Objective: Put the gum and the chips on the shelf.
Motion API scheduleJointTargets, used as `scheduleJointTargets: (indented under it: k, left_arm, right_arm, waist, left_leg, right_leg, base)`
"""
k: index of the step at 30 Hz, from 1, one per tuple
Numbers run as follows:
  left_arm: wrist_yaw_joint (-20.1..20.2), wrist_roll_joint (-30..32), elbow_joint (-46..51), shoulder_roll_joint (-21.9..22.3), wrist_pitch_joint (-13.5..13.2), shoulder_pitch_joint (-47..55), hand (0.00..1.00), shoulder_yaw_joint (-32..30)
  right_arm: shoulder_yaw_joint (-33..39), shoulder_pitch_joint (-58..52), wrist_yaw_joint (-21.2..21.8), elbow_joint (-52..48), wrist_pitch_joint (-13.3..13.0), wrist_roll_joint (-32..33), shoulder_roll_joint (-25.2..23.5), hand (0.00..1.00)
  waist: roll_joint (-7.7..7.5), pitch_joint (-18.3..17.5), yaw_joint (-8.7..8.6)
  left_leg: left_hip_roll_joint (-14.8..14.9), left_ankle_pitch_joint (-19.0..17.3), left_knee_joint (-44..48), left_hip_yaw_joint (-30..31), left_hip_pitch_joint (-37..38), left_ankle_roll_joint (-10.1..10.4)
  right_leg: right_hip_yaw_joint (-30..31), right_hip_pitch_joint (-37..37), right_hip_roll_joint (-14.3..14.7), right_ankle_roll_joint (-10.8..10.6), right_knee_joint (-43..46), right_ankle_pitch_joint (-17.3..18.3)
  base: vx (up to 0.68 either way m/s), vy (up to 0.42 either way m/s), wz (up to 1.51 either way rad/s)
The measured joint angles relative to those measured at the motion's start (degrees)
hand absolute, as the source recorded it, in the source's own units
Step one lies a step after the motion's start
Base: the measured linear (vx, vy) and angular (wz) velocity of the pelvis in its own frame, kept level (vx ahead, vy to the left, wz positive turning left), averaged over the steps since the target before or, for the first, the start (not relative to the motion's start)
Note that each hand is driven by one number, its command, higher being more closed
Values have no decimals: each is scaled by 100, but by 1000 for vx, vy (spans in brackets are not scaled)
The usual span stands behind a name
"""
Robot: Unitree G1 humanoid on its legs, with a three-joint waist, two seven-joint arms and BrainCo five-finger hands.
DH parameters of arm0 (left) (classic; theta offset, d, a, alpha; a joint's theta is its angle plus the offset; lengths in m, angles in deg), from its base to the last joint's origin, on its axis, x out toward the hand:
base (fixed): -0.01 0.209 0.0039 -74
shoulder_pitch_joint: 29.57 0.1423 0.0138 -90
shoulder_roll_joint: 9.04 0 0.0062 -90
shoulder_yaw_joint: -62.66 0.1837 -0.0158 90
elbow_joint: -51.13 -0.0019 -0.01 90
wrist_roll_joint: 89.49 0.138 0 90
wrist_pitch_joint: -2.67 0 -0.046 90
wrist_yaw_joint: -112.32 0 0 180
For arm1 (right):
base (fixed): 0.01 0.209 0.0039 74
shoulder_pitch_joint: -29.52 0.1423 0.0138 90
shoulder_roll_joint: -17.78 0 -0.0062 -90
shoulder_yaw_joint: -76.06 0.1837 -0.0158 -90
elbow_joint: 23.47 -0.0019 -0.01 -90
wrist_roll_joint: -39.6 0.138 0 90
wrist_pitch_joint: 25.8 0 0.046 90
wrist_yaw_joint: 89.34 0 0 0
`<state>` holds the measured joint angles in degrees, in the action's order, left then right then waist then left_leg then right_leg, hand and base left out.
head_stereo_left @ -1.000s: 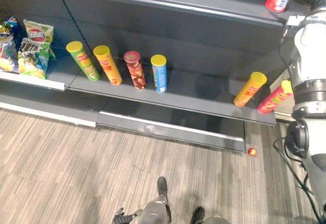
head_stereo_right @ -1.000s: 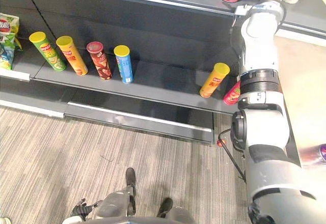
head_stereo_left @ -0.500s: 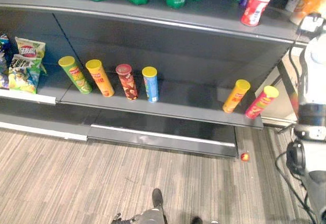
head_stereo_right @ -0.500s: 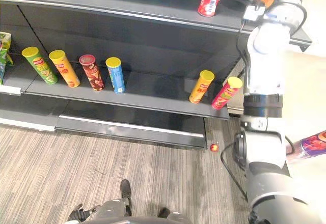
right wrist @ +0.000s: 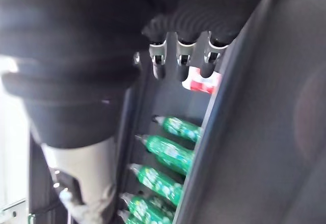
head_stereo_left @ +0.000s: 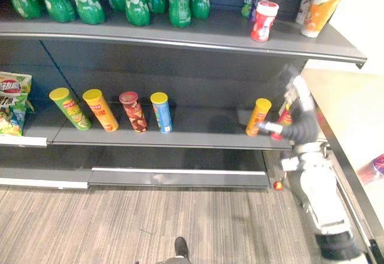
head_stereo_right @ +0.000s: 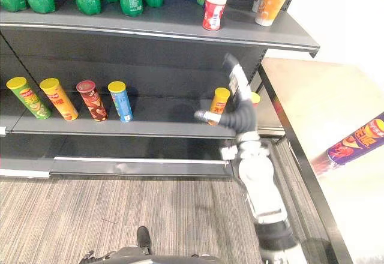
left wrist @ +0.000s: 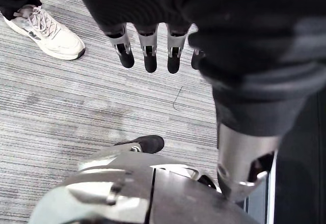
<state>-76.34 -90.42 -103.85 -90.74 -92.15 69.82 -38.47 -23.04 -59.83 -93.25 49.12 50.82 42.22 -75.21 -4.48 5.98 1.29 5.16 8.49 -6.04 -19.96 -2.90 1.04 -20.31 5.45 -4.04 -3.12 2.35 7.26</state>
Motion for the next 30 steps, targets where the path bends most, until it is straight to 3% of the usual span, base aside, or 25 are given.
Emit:
scheduleJointTargets:
  k: [4, 11, 19, 22, 25, 30]
  left_arm:
    - [-1, 177, -7, 4, -2, 1, 0, -52]
    - [-3, 237, -45, 72, -2, 2, 0, -50]
    - [-4, 444, -53, 125, -3, -6, 0, -54]
    - [-43, 457, -131, 184, 5, -19, 0, -283]
    - [-57, 443, -290, 195, 36, -98, 0, -448]
    - [-4, 392, -352, 204, 41, -119, 0, -522]
  right_arm:
    - [-355, -600, 247, 607, 9, -44, -72, 0]
    - [-161, -1234, 425, 3281, 224, -647, -638, 0]
    - [1523, -1076, 96, 6464, 552, -1134, -930, 0]
    - [2659, -815, -134, 7907, 681, -741, -1061, 0]
    - [3386, -737, -263, 8539, 829, -439, -1089, 0]
    - [3894, -693, -321, 8593, 1043, -442, -1157, 0]
  waist:
    - [5, -18, -55]
    - [101, -20, -133]
    - [198, -41, -140]
    - [218, -14, -144]
    - [253, 5, -147]
    - [243, 139, -231]
  left_leg:
    - [-45, -48, 0, -4, 22, -29]
    - [-173, -165, 0, -53, 147, -64]
    - [-271, -262, 0, -101, 222, -96]
    - [-337, -315, 0, -81, 369, -89]
    - [-382, -353, 0, -77, 415, -102]
    - [-456, -373, -1, 18, 458, -128]
  right_leg:
    - [-2, 9, -54, -59, 39, 39]
    - [30, 79, -200, -146, 131, 118]
    - [31, 114, -308, -184, 191, 151]
    - [12, 270, -367, -238, 180, 189]
    - [-11, 326, -411, -272, 180, 212]
    - [-143, 434, -476, -317, 173, 235]
  base:
    - [59, 26, 1]
    - [69, 35, -2]
    - [79, 21, -1]
    - [81, 13, 3]
    - [60, 20, 1]
    - [44, 20, 13]
